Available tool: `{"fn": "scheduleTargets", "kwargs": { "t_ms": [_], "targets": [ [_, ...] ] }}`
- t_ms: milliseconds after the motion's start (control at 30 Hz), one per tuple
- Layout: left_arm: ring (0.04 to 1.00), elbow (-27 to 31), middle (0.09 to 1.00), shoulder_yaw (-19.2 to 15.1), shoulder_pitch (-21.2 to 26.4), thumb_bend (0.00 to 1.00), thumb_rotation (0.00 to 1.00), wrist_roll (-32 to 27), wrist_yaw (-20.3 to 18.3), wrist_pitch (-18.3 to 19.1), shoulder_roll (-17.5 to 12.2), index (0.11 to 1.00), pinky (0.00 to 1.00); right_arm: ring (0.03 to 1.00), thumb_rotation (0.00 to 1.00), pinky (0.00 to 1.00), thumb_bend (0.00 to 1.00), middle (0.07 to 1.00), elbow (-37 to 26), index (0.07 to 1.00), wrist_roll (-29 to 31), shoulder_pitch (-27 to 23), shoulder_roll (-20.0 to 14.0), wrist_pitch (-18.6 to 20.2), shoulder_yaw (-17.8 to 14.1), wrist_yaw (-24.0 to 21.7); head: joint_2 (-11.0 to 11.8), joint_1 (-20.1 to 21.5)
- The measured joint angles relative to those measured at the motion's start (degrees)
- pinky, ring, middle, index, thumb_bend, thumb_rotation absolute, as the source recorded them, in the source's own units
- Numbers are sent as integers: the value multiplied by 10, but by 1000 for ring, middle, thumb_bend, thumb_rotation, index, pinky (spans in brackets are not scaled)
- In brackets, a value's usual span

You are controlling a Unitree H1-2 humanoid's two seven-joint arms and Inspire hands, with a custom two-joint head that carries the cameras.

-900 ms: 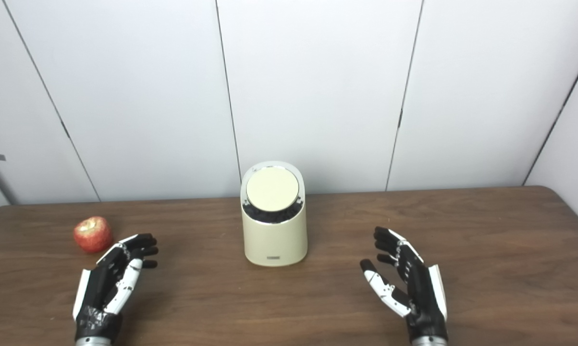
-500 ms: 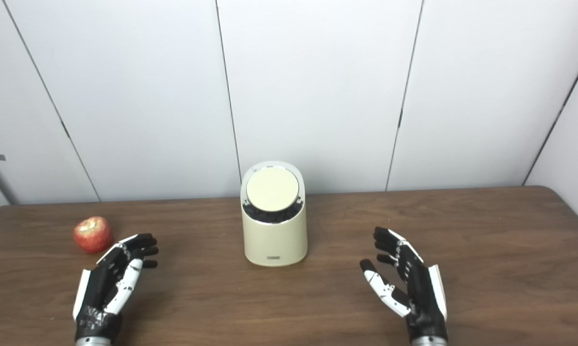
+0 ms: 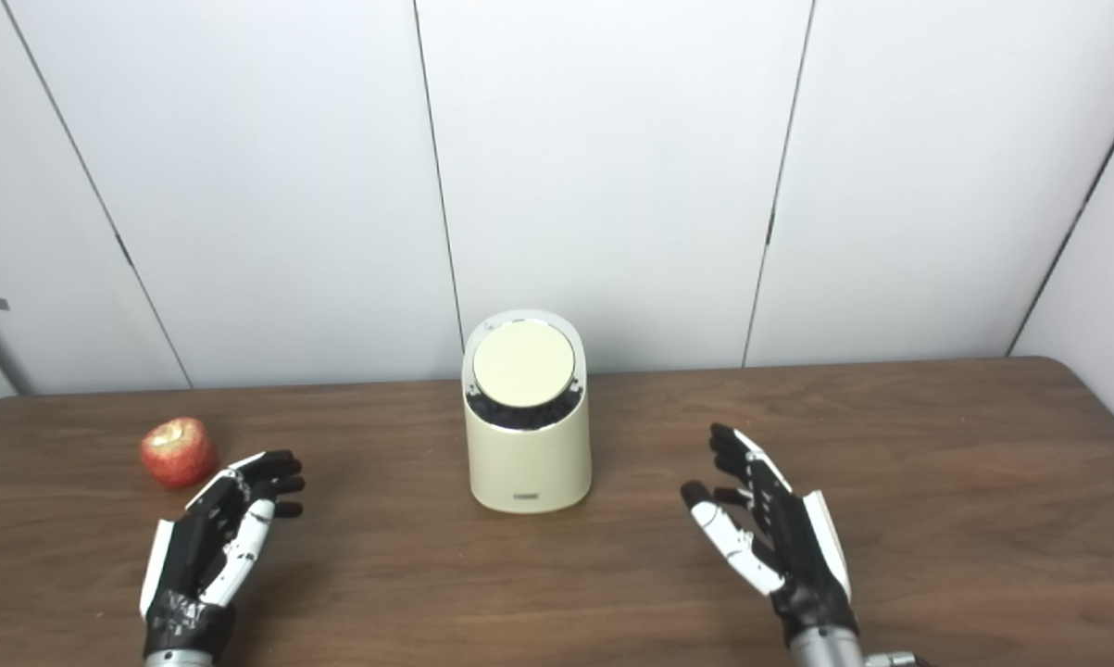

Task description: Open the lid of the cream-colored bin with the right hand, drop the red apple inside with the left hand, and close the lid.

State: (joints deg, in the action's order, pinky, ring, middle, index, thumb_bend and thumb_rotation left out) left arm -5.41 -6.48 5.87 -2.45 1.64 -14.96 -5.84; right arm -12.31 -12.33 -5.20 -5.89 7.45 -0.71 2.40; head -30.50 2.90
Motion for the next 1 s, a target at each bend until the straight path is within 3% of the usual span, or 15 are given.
{"fn": "scheduleTargets", "kwargs": {
  "t_ms": [100, 200, 367, 533, 700, 933, 1000],
  "targets": [
    [709, 0, 721, 0, 0, 242, 427, 0, 0, 0, 0, 710, 635, 925, 745, 883, 623, 936, -6, 930, -11, -28, -7, 18, 2, -4, 2, 1],
    [714, 0, 724, 0, 0, 241, 440, 0, 0, 0, 1, 710, 640, 924, 757, 861, 729, 941, -5, 926, -23, -55, -11, 22, 2, -4, 2, 0],
    [706, 0, 720, 0, 0, 232, 418, 0, 0, 0, 1, 708, 631, 921, 724, 846, 852, 941, -8, 933, -41, -106, -8, 74, 5, -4, 1, 0],
    [707, 0, 723, 0, 0, 231, 419, 1, 0, 0, 1, 710, 626, 921, 632, 835, 855, 948, -10, 946, -68, -148, -7, 96, 27, -5, 1, -2],
    [709, 1, 727, 0, 0, 223, 412, -1, 0, 0, 2, 714, 634, 858, 625, 732, 903, 914, 5, 937, -107, -177, -3, 107, 51, -3, 0, -4],
    [728, 8, 738, 1, -4, 225, 413, -4, -2, 0, 2, 724, 659, 842, 598, 703, 914, 905, 49, 928, -133, -221, 0, 109, 73, -3, -3, -4],
    [726, 9, 735, 2, -5, 226, 441, -2, -2, 0, 2, 723, 655, 877, 582, 737, 910, 936, 50, 948, -138, -233, 4, 110, 76, -4, -3, -5]
  ]
}}
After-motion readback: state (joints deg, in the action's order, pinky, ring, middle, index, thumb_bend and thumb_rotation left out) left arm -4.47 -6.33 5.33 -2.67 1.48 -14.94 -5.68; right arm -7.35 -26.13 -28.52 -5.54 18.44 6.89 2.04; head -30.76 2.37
